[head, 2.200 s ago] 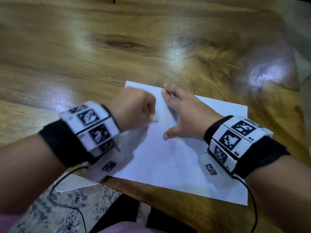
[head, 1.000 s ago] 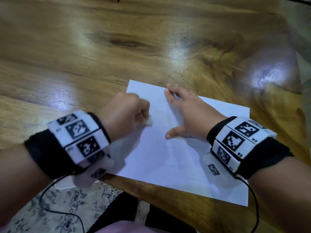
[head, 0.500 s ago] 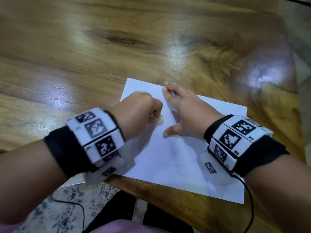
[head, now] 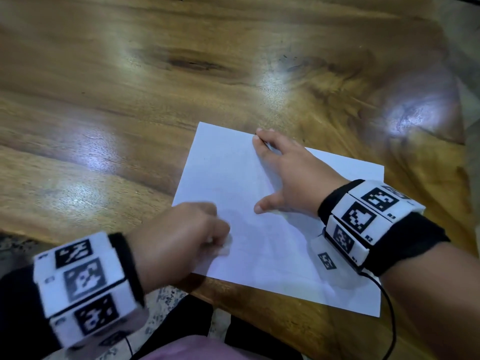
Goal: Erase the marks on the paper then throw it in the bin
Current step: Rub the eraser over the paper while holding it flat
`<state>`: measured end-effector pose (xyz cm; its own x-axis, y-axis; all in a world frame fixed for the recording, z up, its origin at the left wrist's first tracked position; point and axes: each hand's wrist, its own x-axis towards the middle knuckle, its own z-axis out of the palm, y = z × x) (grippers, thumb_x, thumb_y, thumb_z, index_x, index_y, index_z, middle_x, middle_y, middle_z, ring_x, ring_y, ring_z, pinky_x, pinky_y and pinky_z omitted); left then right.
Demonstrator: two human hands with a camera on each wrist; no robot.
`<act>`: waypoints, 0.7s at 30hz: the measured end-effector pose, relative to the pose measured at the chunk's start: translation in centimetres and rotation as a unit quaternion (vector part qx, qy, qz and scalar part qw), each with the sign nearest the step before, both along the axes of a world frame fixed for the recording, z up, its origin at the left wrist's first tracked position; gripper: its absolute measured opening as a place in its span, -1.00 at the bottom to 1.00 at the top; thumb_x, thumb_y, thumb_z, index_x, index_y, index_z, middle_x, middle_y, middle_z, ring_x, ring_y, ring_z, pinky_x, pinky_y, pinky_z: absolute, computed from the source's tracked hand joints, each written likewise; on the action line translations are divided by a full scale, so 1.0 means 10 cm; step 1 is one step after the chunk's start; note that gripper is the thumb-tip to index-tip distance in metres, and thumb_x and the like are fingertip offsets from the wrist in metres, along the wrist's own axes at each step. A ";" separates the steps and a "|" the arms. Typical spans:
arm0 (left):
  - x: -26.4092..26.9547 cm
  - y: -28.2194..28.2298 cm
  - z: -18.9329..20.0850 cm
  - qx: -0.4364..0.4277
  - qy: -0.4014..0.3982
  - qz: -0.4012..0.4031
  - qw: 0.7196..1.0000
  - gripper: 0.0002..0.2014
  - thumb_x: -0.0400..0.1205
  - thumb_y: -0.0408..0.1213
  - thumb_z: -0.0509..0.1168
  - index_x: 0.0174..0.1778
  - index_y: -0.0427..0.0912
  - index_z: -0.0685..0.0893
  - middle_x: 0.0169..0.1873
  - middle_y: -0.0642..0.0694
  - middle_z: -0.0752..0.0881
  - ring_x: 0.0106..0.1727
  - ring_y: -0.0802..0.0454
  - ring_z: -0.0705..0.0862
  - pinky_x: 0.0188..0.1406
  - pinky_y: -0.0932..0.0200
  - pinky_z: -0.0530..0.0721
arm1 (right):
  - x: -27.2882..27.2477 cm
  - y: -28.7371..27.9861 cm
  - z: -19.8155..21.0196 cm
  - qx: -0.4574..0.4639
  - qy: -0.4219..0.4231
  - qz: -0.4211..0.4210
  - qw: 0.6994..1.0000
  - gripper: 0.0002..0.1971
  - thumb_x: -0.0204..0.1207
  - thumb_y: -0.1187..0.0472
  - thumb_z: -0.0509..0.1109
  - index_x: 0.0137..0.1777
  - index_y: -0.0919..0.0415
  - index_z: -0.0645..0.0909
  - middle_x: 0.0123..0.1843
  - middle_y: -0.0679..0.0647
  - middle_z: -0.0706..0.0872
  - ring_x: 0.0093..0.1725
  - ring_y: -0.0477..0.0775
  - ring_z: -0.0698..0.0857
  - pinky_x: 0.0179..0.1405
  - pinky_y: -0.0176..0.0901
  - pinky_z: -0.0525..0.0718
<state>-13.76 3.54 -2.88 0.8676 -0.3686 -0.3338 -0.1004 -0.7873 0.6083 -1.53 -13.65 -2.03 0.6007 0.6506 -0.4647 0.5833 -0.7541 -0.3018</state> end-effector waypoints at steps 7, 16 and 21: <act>0.37 0.09 -0.02 0.025 -0.108 0.055 0.992 -0.89 0.40 -0.19 0.40 -0.38 -0.13 0.67 -0.40 -0.03 0.56 -0.40 0.02 0.49 -0.49 0.37 0.26 | -0.01 0.00 0.00 0.001 -0.004 0.001 1.000 0.18 0.26 -0.19 0.54 0.66 0.13 -0.19 0.68 -0.12 -0.21 0.65 -0.08 -0.20 0.62 -0.22 -0.13; 0.12 0.10 -0.01 -0.006 -0.042 0.038 0.998 -0.82 0.43 -0.02 0.32 -0.35 -0.03 0.63 -0.40 0.13 0.48 -0.37 0.12 0.59 -0.36 0.34 0.38 | -0.01 0.01 0.01 -0.001 -0.004 0.003 1.000 0.18 0.27 -0.19 0.53 0.66 0.14 -0.20 0.68 -0.10 -0.21 0.65 -0.09 -0.20 0.61 -0.23 -0.14; 0.25 -0.04 -0.06 -0.015 -0.068 0.045 0.997 -0.84 0.47 -0.13 0.37 -0.38 -0.06 0.59 -0.39 0.07 0.46 -0.35 0.05 0.49 -0.32 0.22 0.41 | -0.01 0.01 -0.01 -0.001 -0.002 0.002 1.000 0.19 0.24 -0.20 0.54 0.66 0.15 -0.18 0.68 -0.09 -0.19 0.65 -0.07 -0.19 0.63 -0.21 -0.12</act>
<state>-11.28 3.14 -3.45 0.9342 -0.2952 -0.2001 -0.1134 -0.7779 0.6180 -1.62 -13.54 -2.14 0.5995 0.6529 -0.4630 0.5883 -0.7516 -0.2983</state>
